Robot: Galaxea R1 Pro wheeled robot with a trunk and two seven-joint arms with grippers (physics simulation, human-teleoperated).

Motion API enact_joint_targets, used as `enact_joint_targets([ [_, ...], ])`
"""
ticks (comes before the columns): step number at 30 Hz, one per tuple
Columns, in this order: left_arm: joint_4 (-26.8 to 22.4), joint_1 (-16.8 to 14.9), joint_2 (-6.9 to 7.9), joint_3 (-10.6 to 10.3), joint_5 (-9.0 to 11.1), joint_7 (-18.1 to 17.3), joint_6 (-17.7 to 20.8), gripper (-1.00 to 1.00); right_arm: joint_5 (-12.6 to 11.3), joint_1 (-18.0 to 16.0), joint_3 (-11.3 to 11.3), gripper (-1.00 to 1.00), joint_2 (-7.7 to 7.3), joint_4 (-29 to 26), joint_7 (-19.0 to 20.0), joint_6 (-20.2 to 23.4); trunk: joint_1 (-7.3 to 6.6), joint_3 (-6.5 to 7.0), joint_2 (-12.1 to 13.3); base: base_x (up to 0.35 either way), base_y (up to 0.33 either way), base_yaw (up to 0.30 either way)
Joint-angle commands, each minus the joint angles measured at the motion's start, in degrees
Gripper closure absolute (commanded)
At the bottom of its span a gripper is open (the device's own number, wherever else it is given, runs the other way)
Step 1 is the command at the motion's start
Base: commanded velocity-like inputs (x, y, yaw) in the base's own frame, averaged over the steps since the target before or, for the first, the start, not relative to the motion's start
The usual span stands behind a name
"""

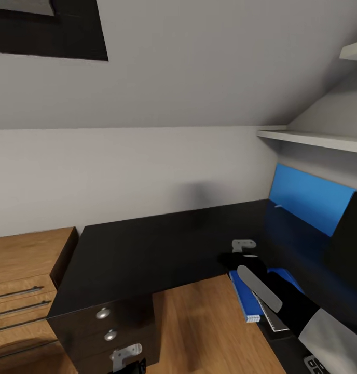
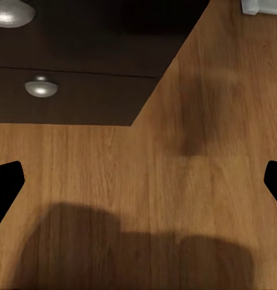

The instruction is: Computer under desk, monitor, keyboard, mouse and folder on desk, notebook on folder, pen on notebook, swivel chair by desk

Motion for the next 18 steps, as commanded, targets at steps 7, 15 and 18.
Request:
enact_joint_targets([
  [7,-0.08,-0.03,0.11,-0.01,0.67,0.46,0.30,-1.00,-0.48,0.01,0.42,-1.00,0.22,-0.19,-0.54,0.11,0.00,0.16,-0.05,-0.244,0.000,0.236],
  [15,0.72,-0.03,0.50,0.27,0.65,0.53,0.47,-1.00,-0.33,0.53,1.48,-1.00,0.82,-0.12,-0.48,-0.20,0.00,0.57,-0.05,-0.332,0.000,0.233],
  [18,0.78,-0.03,0.60,0.33,0.62,0.54,0.49,-1.00,-0.31,0.78,1.71,-1.00,0.89,-0.14,-0.50,-0.37,0.00,0.72,-0.05,-0.334,0.000,0.232],
])
